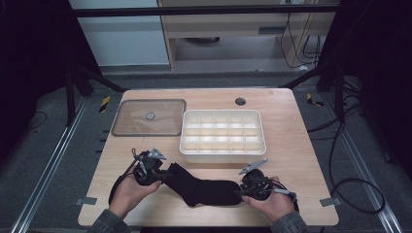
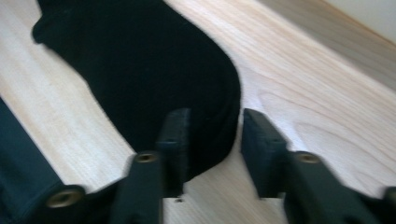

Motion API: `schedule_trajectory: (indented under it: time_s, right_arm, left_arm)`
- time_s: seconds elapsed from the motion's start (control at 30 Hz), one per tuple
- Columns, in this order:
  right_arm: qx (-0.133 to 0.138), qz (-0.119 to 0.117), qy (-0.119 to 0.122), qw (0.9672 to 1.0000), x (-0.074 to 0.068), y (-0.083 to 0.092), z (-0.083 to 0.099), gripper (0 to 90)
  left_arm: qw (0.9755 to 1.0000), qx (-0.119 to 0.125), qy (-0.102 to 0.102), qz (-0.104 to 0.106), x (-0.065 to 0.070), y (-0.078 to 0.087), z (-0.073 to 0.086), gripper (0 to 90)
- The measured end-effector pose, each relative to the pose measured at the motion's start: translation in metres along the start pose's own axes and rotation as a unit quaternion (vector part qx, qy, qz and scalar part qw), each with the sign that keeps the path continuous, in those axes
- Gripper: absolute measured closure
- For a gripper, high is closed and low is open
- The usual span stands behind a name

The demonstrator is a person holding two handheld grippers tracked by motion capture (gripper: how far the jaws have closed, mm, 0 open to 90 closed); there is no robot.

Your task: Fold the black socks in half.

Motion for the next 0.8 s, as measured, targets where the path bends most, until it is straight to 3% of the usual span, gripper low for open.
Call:
schedule_trajectory:
  time_s: [0.03,0.1,0.2,0.57,0.8]
  right_arm:
    - [0.0,0.0,0.0,1.0,0.0,0.0,0.0,67.1]
    - [-0.009,-0.003,0.006,0.9999,-0.003,-0.003,-0.001,80.3]
    - [-0.009,-0.005,0.012,0.9999,-0.005,-0.004,-0.002,85.5]
    - [0.0,-0.001,0.021,0.9998,-0.012,-0.001,-0.014,85.9]
    - [0.002,-0.009,0.024,0.9997,-0.012,-0.008,-0.021,85.9]
  left_arm:
    - [1.0,0.0,0.0,0.0,0.0,0.0,0.0,78.4]
    - [1.0,-0.001,-0.002,0.0,-0.001,0.001,0.001,78.4]
    - [1.0,0.001,0.001,0.001,-0.004,0.002,0.001,78.4]
    - [0.9999,0.009,0.002,0.007,-0.009,0.013,-0.002,78.4]
    - [0.9999,0.01,-0.006,0.008,-0.003,0.028,-0.008,78.5]
Point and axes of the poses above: each handheld gripper's, and its own axes: y roughly backward along the jaws, z roughly out of its underside, x roughly to its right, the point moved 5 cm from there along -y, roughly forward along the jaws, and after that the axes turned 15 degrees about -z, right-handed, at the moved point
